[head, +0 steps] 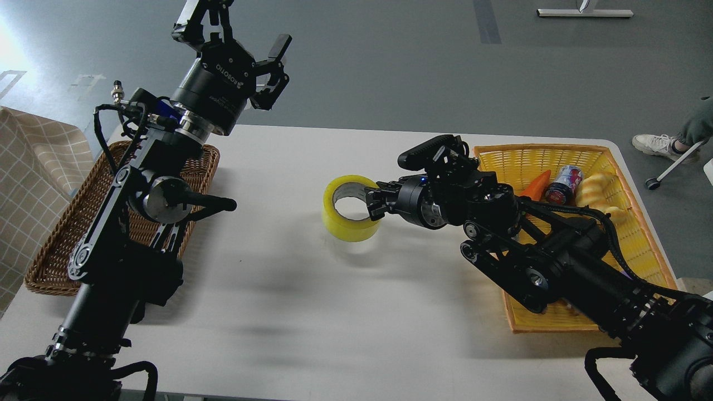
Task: Place and transfer tape with both arms
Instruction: 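Lift the tape roll out of the tray and carry it toward table center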
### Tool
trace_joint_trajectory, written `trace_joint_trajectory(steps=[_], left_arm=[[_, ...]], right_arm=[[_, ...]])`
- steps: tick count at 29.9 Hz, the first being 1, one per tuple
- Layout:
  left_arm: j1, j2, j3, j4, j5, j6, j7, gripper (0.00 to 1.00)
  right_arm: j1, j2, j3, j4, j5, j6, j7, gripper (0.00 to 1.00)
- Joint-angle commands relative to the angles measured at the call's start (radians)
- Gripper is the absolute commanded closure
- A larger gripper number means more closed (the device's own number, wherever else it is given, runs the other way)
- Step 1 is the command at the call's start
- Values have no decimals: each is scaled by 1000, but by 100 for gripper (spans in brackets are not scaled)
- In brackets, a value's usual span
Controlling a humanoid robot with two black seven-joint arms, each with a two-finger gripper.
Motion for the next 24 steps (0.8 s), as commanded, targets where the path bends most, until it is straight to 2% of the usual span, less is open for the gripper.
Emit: trace_joint_trajectory(steps=[1, 22, 24], left_arm=[[1, 0, 0, 0, 2, 0, 0, 2], [4, 11, -17, 0, -1, 0, 0, 2], [4, 11, -17, 0, -1, 0, 0, 2]], right_arm=[[-14, 0, -14, -1, 0, 0, 0, 95], [-53, 0, -9, 1, 0, 0, 0, 94], [-51, 0, -9, 2, 0, 0, 0, 88]])
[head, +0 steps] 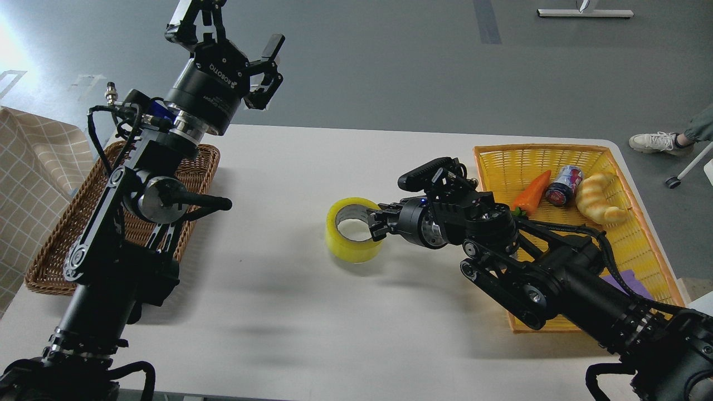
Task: Place and transfer tape with both arms
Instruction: 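Set the tape roll down on the table and release it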
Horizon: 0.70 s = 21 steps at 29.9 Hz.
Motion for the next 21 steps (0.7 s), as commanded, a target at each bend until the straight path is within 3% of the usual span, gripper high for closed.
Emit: trace_joint_trajectory(steps=[1, 4, 6, 11, 14, 16, 21], left_arm=[[0, 1, 0, 2, 0, 0, 0, 2], [0, 1, 0, 3, -2, 0, 0, 2], [0, 1, 0, 3, -2, 0, 0, 2], [0, 4, 0, 3, -5, 0, 0, 2], [6, 7, 0, 3, -6, 0, 0, 2], [8, 7, 0, 3, -6, 0, 0, 2], [8, 7, -1, 2, -6, 6, 3, 2]], right_arm=[[1, 0, 4, 1, 0, 0, -1, 75], [0, 0, 4, 1, 0, 0, -1, 71], [-4, 0, 4, 0, 0, 0, -1, 61], [-11, 0, 7, 0, 0, 0, -1, 58], [-8, 0, 19, -2, 0, 0, -1, 39], [4, 0, 37, 0, 0, 0, -1, 19], [35, 0, 106, 49, 0, 0, 1, 4]])
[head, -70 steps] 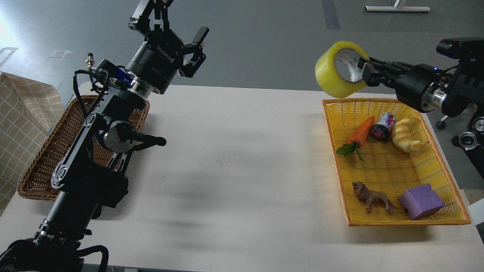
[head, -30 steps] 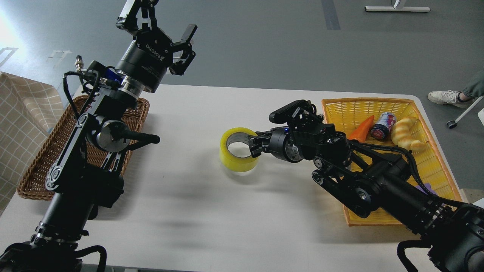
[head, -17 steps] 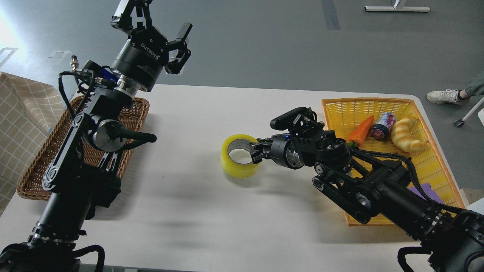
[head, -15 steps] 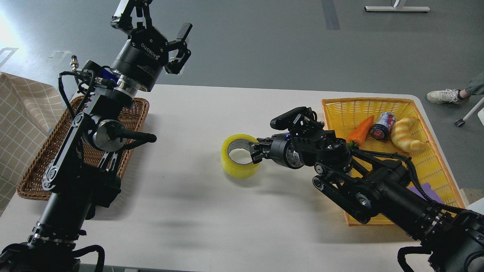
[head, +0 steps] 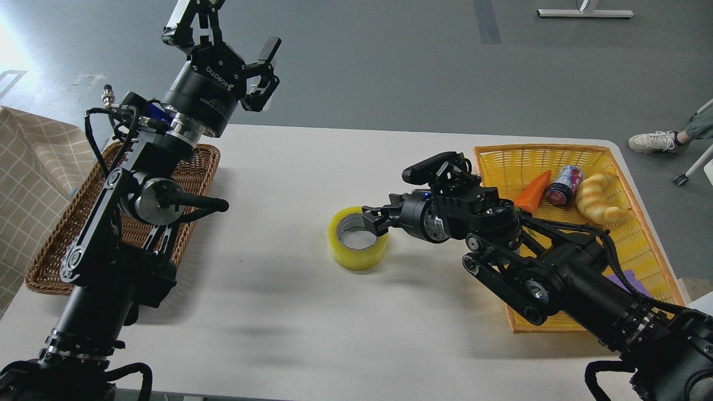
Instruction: Place and transfer tape with both arms
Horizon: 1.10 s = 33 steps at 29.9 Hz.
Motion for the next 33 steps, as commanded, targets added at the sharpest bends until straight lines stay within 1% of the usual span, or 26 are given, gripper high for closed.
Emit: trace_joint_trajectory(steps=[1, 2, 4, 6, 7, 8, 11, 13, 14, 16, 18, 23, 26, 28, 31, 33], left_arm=[[0, 0, -1, -2, -2, 23, 7, 2], [0, 0, -1, -2, -2, 23, 7, 2], [-3, 3, 0, -2, -3, 95, 17, 2], [-3, 14, 9, -2, -5, 123, 18, 2], [-3, 21, 17, -2, -3, 118, 18, 2], [-3, 21, 17, -2, -3, 118, 18, 2], [-7, 31, 20, -5, 1, 83, 17, 2], [-18, 31, 20, -3, 0, 66, 17, 2], [-20, 34, 20, -3, -2, 63, 17, 2], [-21, 37, 22, -2, -3, 61, 15, 2], [-20, 48, 20, 5, -5, 63, 15, 2], [-12, 34, 15, 3, -8, 69, 4, 2], [-7, 23, 15, -8, -6, 74, -2, 2], [-14, 2, 12, -21, -6, 72, -8, 2], [-18, -24, 14, -61, -6, 75, -29, 2], [-23, -25, 15, -68, 8, 90, -45, 2]], right_arm=[[28, 0, 89, 72, 0, 0, 2, 3], [28, 0, 90, 72, 0, 0, 2, 3], [24, -5, 172, 138, 0, 0, 2, 3], [10, -24, 259, 175, 0, 0, 0, 3], [4, -29, 311, 193, 29, 0, 0, 2], [4, -29, 312, 193, 29, 0, 0, 2], [-1, -31, 454, 221, 118, 0, 5, 1], [-12, -22, 568, 244, 236, 0, 9, 1], [-32, -20, 629, 249, 363, 0, 9, 1], [-44, -21, 668, 249, 506, 0, 9, 1], [-64, -31, 718, 269, 723, 0, 9, 1], [-140, -22, 867, 350, 1026, 0, 14, 1], [-151, -6, 916, 359, 1146, 0, 15, 1], [-154, -2, 944, 365, 1180, 0, 15, 1], [-154, 0, 976, 381, 1282, 0, 12, 1], [-154, 0, 978, 381, 1293, 0, 6, 1]])
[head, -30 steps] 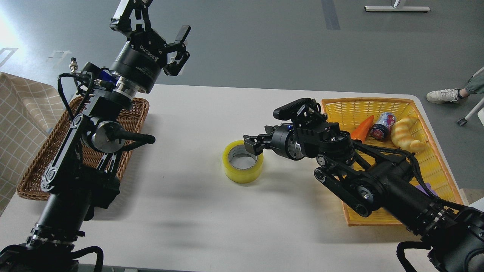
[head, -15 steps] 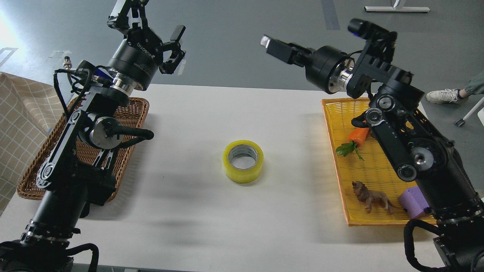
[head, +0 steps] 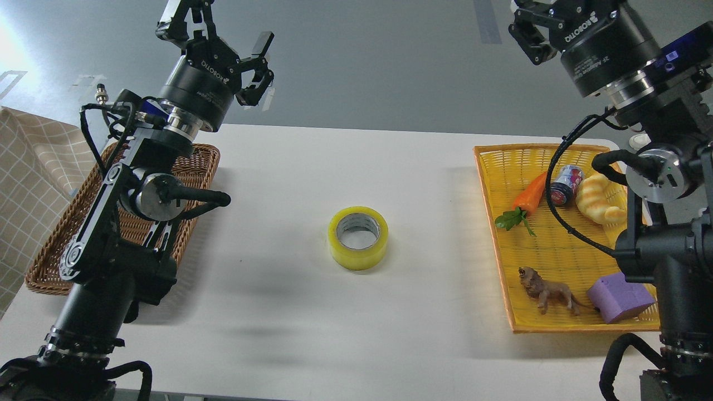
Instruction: Place and transfer tape with both arms
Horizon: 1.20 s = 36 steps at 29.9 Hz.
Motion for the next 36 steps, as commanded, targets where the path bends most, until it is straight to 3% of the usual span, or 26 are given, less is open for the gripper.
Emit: trace_joint_trajectory(steps=[1, 4, 10, 20, 23, 24, 27, 35, 36], left_arm=[[-10, -1, 1, -15, 13, 23, -29, 2], [-59, 73, 17, -21, 59, 93, -89, 2], [-95, 271, 243, -70, 352, 103, -98, 2], [-47, 341, 365, -179, 936, 132, -87, 2], [-38, 327, 393, -170, 1166, 137, 18, 2], [-24, 325, 395, -168, 1264, 137, 133, 2], [-10, 309, 421, -156, 1368, 135, 352, 2], [-41, 302, 636, -150, 1429, 126, 390, 2], [-42, 307, 658, -150, 1429, 120, 410, 2]], right_arm=[[-2, -2, 9, 4, 41, 0, -9, 1], [0, -10, 12, 6, 41, 0, -11, 1], [-3, -19, 10, 38, 42, 0, -9, 1], [-26, -16, 12, 42, 50, 0, -1, 1], [-25, -18, 10, 42, 50, 0, -1, 0], [-25, -18, 12, 42, 50, 0, -1, 1], [-25, -18, 24, 42, 50, 0, -1, 1], [-25, -18, 68, 42, 68, 0, -3, 0], [-23, -19, 68, 42, 89, 0, -6, 1]])
